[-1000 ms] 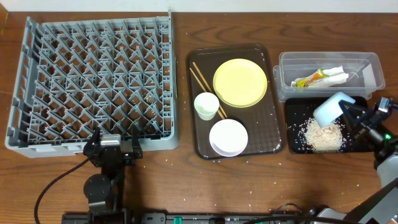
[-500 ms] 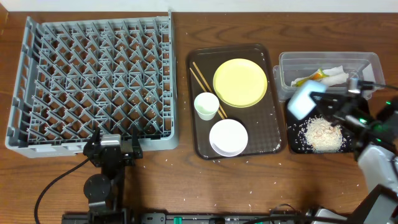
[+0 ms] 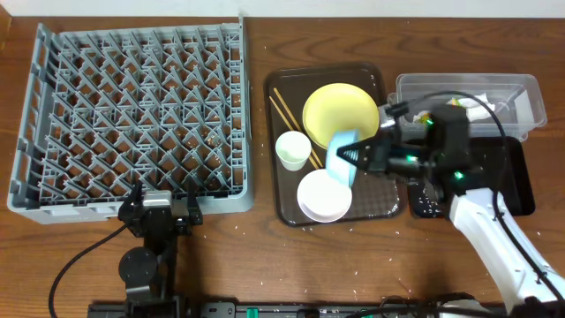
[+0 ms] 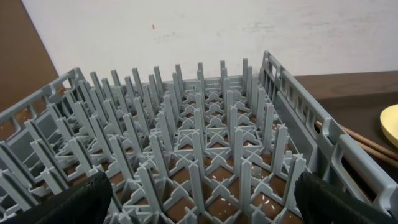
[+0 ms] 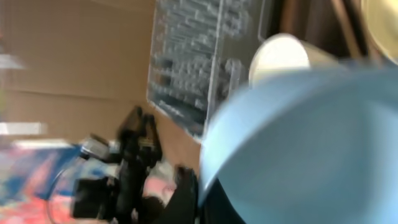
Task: Sort waste into correct bins and load items into the dishwasher
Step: 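Carry the empty blue bowl back and set it on the brown tray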
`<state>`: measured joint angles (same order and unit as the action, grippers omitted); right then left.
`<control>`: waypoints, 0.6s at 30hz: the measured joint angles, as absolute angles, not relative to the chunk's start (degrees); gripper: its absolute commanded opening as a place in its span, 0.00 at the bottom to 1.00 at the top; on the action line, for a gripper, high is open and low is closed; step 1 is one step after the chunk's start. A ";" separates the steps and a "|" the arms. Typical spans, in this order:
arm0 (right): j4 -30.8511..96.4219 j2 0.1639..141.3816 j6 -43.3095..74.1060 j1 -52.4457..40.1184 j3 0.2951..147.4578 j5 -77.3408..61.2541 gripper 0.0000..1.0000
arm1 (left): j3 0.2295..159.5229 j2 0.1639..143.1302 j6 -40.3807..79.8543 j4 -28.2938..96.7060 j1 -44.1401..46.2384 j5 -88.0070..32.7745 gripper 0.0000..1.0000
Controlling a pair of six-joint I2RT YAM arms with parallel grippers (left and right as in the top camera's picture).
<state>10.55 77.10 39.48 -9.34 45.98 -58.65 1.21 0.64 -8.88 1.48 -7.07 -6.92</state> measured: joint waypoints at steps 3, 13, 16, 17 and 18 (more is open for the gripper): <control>27.16 77.10 31.68 -12.93 55.40 -49.12 0.01 | 1.21 0.62 -8.88 1.45 -7.07 -6.92 0.95; 47.92 77.10 18.61 -24.91 70.06 -15.00 0.01 | 1.21 0.64 -8.88 1.48 -7.07 -6.92 0.95; 49.67 79.96 17.28 -26.46 70.06 -9.19 0.01 | 1.21 0.64 -8.91 1.45 -7.07 -6.92 0.95; 49.84 81.43 16.84 -26.68 70.06 -8.10 0.01 | 1.21 0.64 -8.91 1.48 -7.07 -6.92 0.95; 49.89 82.94 16.53 -26.98 70.06 -7.14 0.01 | 1.21 0.64 -8.91 1.48 -7.07 -6.92 0.95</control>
